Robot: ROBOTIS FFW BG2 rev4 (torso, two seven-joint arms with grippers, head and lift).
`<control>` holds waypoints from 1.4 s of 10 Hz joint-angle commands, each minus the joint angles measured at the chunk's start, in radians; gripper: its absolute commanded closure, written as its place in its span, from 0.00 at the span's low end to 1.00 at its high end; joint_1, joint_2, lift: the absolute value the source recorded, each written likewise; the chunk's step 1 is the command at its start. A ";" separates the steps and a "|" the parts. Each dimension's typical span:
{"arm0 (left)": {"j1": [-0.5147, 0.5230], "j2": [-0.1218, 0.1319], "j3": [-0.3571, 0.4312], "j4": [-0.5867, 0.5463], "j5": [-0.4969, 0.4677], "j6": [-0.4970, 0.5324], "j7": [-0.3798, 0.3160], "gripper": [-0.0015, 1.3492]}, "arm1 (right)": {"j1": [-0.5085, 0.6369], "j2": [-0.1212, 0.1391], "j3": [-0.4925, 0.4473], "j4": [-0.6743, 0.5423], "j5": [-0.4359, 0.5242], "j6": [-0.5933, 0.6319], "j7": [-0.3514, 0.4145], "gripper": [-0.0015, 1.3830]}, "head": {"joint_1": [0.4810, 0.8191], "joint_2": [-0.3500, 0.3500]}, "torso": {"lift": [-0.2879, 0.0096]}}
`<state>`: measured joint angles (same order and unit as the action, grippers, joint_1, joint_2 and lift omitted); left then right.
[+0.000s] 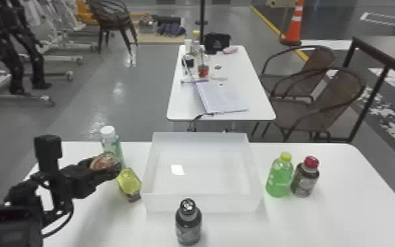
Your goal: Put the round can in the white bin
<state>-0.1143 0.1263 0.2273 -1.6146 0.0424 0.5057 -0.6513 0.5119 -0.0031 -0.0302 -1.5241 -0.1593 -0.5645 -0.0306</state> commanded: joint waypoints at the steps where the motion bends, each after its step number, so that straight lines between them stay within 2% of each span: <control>1: -0.021 0.001 -0.039 0.004 0.090 0.008 0.013 0.61 | -0.004 0.004 0.006 0.007 0.000 0.000 0.000 0.07 | 0.20 0.50 | 0.63; 3: -0.087 0.006 -0.111 0.127 0.194 -0.062 0.013 0.61 | -0.007 0.004 0.007 0.010 -0.002 0.000 0.000 0.07 | 0.20 0.50 | 0.63; 6: -0.206 0.004 -0.229 0.309 0.237 -0.156 0.002 0.61 | -0.010 0.004 0.007 0.013 -0.003 0.000 0.001 0.07 | 0.20 0.50 | 0.63; 10: -0.303 -0.017 -0.313 0.532 0.307 -0.158 -0.037 0.61 | -0.015 0.004 0.007 0.021 -0.008 -0.005 0.006 0.07 | 0.20 0.50 | 0.63; 11: -0.303 -0.016 -0.327 0.532 0.337 -0.164 -0.036 0.53 | -0.015 0.004 0.007 0.021 -0.011 -0.008 0.009 0.07 | 0.20 0.50 | 0.63; 12: -0.303 -0.017 -0.326 0.532 0.340 -0.165 -0.034 0.33 | -0.015 0.004 0.007 0.022 -0.011 -0.008 0.009 0.07 | 0.20 0.50 | 0.63; 13: -0.303 -0.017 -0.326 0.530 0.352 -0.176 -0.034 0.19 | -0.013 0.004 0.007 0.022 -0.011 -0.009 0.009 0.07 | 0.20 0.50 | 0.63; 14: -0.303 -0.017 -0.324 0.530 0.355 -0.181 -0.034 0.14 | -0.013 0.004 0.007 0.022 -0.013 -0.009 0.009 0.07 | 0.20 0.50 | 0.63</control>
<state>-0.4179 0.1089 -0.0978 -1.0842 0.3944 0.3293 -0.6855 0.4980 -0.0031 -0.0230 -1.5018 -0.1710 -0.5736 -0.0214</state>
